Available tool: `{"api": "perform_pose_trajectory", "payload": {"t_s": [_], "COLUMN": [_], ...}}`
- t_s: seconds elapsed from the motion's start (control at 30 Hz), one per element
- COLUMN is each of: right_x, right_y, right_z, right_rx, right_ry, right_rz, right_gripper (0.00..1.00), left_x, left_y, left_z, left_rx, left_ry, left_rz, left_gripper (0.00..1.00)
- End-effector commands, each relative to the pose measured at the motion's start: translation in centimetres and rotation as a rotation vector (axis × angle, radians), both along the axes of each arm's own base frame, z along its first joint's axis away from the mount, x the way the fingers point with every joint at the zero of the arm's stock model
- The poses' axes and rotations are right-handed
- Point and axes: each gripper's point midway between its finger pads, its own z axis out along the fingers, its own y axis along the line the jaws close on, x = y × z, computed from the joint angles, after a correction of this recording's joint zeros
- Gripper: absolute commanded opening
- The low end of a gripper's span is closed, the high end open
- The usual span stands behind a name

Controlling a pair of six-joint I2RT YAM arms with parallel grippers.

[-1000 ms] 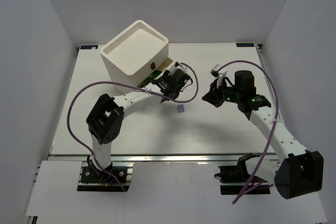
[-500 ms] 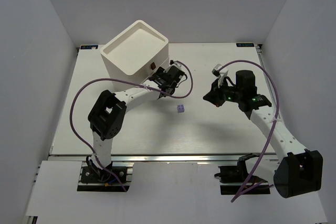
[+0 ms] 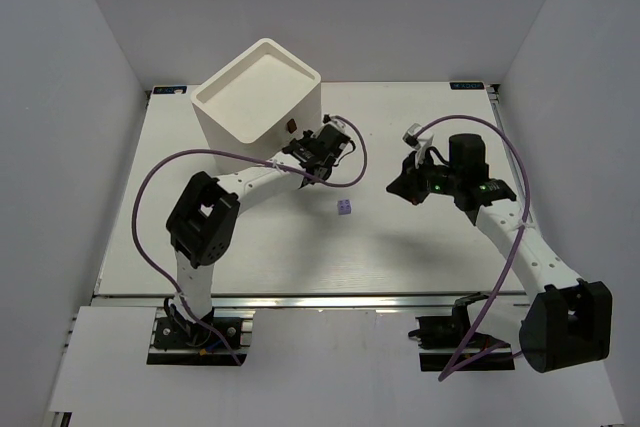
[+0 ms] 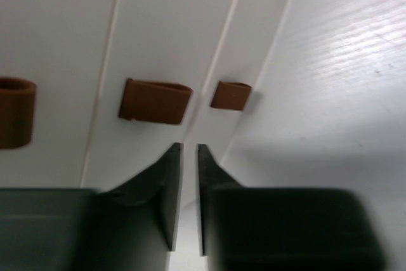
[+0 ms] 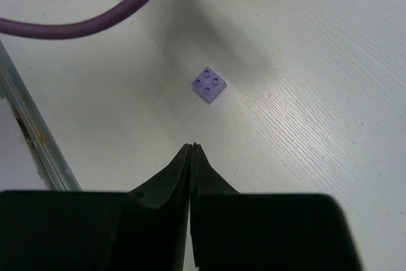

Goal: Sort the legos into containers by color

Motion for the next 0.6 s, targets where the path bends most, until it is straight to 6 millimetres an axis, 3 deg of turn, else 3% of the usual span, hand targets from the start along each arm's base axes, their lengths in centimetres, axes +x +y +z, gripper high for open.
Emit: {"api": "perform_pose_trajectory", "payload": {"t_s": [0.0, 0.03, 0.07, 0.13, 0.17, 0.2, 0.27, 0.33, 0.47, 0.5, 0.57], "right_x": [-0.9, -1.4, -1.6, -2.2, -2.4, -2.5, -2.4, -2.1, 1.2, 1.7, 2.9], "right_y": [0.4, 0.6, 0.7, 1.1, 1.3, 1.6, 2.3, 3.3, 5.8, 6.8, 9.2], "right_z": [-0.3, -0.5, -0.5, -0.8, -1.0, -1.1, -1.3, -1.5, -1.2, -2.4, -2.0], "right_rx": [-0.001, 0.003, -0.003, 0.01, 0.009, 0.01, 0.017, 0.018, 0.032, 0.044, 0.055], "right_ry": [-0.025, -0.022, -0.046, -0.043, -0.051, -0.048, -0.054, -0.059, -0.107, -0.032, -0.018], "right_rz": [0.088, 0.118, 0.148, 0.192, 0.215, 0.23, 0.267, 0.305, 0.288, 0.274, 0.27], "right_gripper": [0.09, 0.17, 0.32, 0.46, 0.56, 0.59, 0.65, 0.68, 0.72, 0.73, 0.76], "left_x": [-1.4, -2.2, -3.2, -5.0, -6.0, -7.5, -9.9, -12.9, -16.1, -17.0, -17.6], "left_y": [-1.5, -2.7, -2.7, -3.9, -4.1, -3.8, -4.7, -3.7, 0.1, 1.2, 2.6], "left_z": [3.4, 3.3, 4.4, 5.0, 7.5, 6.5, 7.4, 8.2, 9.1, 9.6, 9.8], "left_rx": [-0.147, -0.221, -0.29, -0.399, -0.472, -0.489, -0.582, -0.641, -0.699, -0.718, -0.723], "left_ry": [-0.022, 0.018, 0.01, 0.053, 0.023, 0.062, 0.099, 0.11, 0.042, 0.003, -0.039], "left_rz": [-0.064, -0.108, -0.118, -0.199, -0.246, -0.277, -0.377, -0.438, -0.421, -0.423, -0.399], "left_gripper": [0.21, 0.19, 0.19, 0.22, 0.27, 0.39, 0.54, 0.69, 0.8, 0.81, 0.84]}}
